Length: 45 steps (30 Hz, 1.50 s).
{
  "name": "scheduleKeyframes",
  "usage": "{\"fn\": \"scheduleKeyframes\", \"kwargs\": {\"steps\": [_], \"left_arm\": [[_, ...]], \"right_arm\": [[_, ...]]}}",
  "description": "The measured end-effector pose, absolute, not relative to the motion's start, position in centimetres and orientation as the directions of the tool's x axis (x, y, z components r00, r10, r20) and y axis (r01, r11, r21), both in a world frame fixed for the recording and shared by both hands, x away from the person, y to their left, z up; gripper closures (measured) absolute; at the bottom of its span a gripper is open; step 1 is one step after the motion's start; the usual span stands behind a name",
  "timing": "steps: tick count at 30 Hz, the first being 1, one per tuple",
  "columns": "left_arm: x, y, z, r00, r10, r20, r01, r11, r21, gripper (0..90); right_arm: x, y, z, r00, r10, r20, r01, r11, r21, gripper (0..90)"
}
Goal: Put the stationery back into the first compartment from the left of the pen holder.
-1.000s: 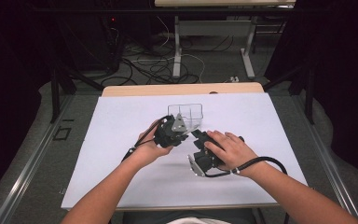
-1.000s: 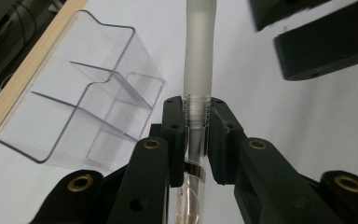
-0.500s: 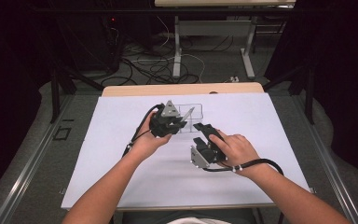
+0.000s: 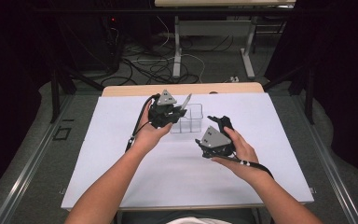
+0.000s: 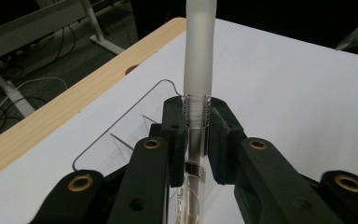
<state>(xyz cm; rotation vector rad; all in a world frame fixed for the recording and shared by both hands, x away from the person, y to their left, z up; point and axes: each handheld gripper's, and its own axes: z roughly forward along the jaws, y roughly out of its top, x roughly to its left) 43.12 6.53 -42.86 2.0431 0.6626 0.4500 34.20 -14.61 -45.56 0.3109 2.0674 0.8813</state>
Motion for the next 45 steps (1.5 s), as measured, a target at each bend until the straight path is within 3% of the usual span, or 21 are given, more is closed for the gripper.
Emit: {"fn": "scheduleKeyframes", "kwargs": {"steps": [4,14,21,31,45], "left_arm": [[43.6,6.5,-42.8,0.783,0.621,0.050,0.268,-0.408,0.873,78.5],[44.8,6.8,-42.5,0.742,0.670,-0.038,0.290,-0.269,0.919,78.5],[45.7,7.4,-42.8,0.708,0.702,-0.080,0.301,-0.198,0.933,78.5],[47.3,7.2,-43.9,0.659,0.744,-0.113,0.299,-0.121,0.947,78.6],[49.0,7.3,-46.5,0.607,0.786,-0.118,0.340,-0.123,0.932,78.5]], "right_arm": [[34.6,-15.7,-45.5,-0.639,0.577,-0.509,-0.025,0.646,0.763,14.4],[35.6,-17.5,-46.0,-0.646,0.668,-0.370,0.080,0.541,0.838,8.4],[36.7,-18.2,-46.8,-0.664,0.722,-0.195,0.177,0.405,0.897,0.8],[36.5,-18.6,-48.2,-0.664,0.735,-0.138,0.225,0.372,0.900,0.0],[36.4,-18.7,-49.0,-0.674,0.732,-0.099,0.260,0.361,0.896,0.0]]}}
